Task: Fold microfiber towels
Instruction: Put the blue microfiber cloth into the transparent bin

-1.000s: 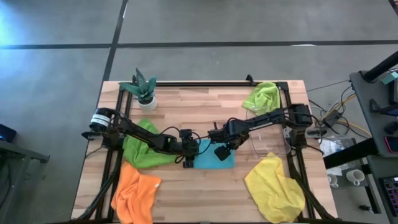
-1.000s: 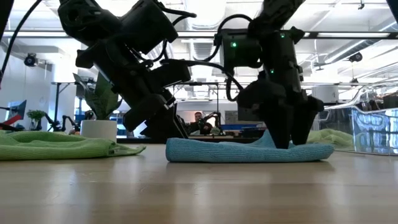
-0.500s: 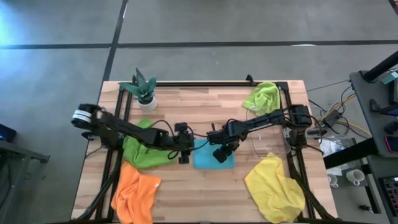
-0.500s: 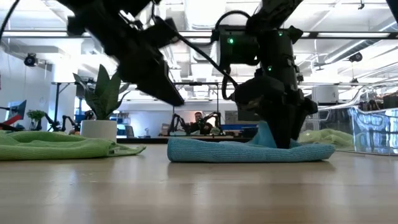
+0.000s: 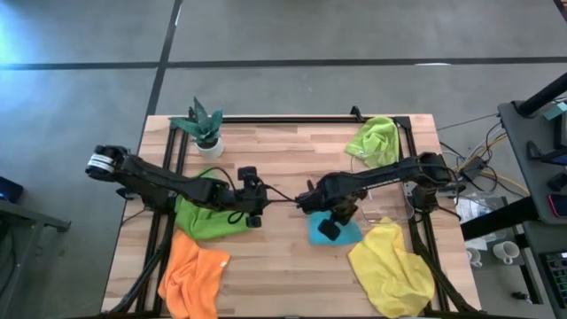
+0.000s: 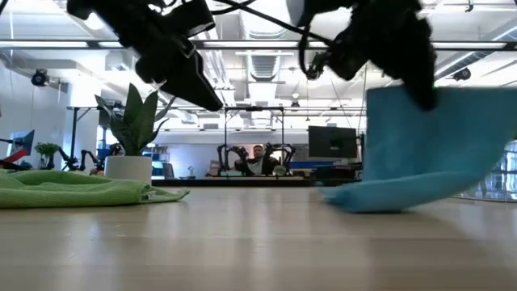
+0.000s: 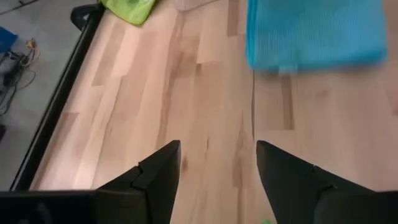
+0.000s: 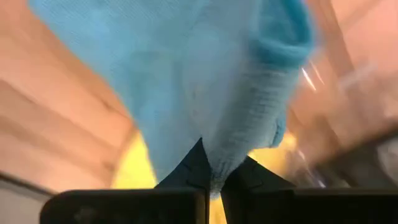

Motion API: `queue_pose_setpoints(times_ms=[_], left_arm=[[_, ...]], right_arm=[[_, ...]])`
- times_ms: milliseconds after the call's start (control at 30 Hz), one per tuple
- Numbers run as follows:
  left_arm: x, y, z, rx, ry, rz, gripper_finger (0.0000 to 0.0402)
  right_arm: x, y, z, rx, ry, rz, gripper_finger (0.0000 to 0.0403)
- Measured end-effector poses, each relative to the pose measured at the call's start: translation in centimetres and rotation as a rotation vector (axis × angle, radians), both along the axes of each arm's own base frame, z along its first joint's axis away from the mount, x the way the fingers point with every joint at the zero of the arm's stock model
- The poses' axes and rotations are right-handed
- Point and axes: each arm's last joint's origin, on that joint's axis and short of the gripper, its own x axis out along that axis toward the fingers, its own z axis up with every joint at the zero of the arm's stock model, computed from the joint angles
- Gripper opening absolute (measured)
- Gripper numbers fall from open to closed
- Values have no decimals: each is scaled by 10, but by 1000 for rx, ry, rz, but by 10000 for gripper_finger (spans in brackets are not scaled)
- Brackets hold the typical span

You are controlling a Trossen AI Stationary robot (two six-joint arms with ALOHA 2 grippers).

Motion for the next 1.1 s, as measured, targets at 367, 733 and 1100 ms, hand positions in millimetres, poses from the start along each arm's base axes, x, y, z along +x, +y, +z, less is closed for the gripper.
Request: queue_pose_setpoints(times_ms=[367, 733, 1100], left_arm=[[2, -3, -1, 50, 34, -86, 195], [7, -16, 11, 87, 5, -258, 195], [21, -41, 31, -70, -185, -565, 195]], right_arm=[[-20, 56, 10, 124, -9, 315, 13], [-39, 55, 25, -5, -64, 193, 13], [-42, 58, 38, -153, -266, 288, 13]])
